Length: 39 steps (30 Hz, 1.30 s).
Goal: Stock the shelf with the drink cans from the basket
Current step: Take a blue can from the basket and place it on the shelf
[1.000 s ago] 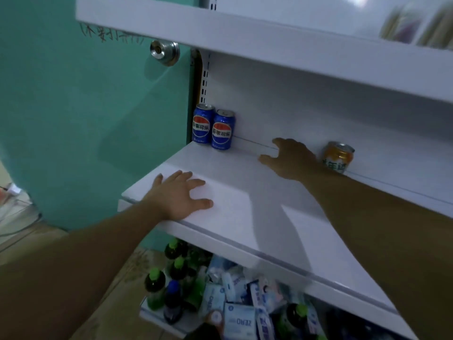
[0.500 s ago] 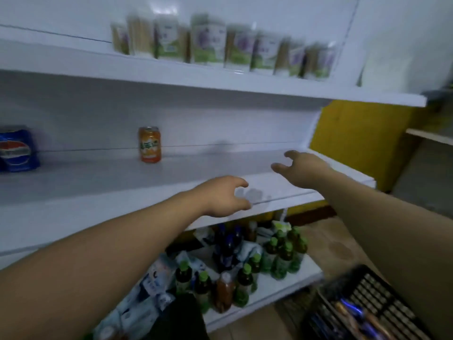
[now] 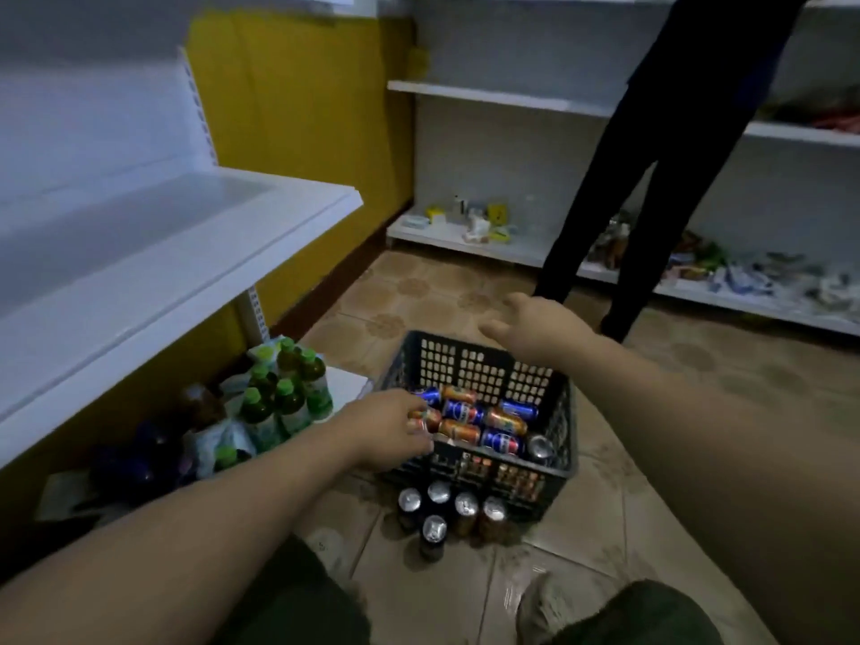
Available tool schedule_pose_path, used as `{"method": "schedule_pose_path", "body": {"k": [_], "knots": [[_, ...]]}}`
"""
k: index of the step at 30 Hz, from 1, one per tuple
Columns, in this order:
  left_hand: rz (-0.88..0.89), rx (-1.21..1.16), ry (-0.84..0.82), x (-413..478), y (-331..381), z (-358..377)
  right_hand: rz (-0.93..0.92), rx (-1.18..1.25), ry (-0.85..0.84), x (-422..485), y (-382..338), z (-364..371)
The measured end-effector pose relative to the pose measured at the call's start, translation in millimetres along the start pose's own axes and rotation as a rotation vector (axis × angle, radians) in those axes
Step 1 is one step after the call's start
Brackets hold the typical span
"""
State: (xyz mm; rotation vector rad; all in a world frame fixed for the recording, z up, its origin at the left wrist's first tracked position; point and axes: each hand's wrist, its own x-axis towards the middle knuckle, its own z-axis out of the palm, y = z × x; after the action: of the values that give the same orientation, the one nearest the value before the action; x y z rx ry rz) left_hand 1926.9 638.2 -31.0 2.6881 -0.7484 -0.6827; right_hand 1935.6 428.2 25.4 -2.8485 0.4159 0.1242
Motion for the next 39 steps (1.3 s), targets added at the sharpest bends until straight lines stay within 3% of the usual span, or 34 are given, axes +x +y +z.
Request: {"method": "schedule_pose_path", "body": {"k": [13, 21, 24, 32, 35, 39], "knots": [[-0.023, 0.007, -0.202, 223, -59, 79, 0.283, 0.202, -0.228, 132, 119, 163], [-0.089, -0.072, -0.234, 370, -96, 167, 0.346, 0.324, -0.383, 227, 185, 302], [-0.107, -0.024, -0.309, 404, -120, 201, 0.335, 0.369, -0.492, 249, 186, 358], [-0.117, 0.133, -0.465, 450, -176, 223, 0.082, 0.385, -0.924, 282, 148, 456], [-0.146, 0.09, -0.501, 450, -182, 221, -0.006, 0.289, -0.879, 282, 141, 464], [-0.173, -0.115, -0.475, 428, -190, 217, 0.101, 0.486, -0.724, 273, 137, 438]]}}
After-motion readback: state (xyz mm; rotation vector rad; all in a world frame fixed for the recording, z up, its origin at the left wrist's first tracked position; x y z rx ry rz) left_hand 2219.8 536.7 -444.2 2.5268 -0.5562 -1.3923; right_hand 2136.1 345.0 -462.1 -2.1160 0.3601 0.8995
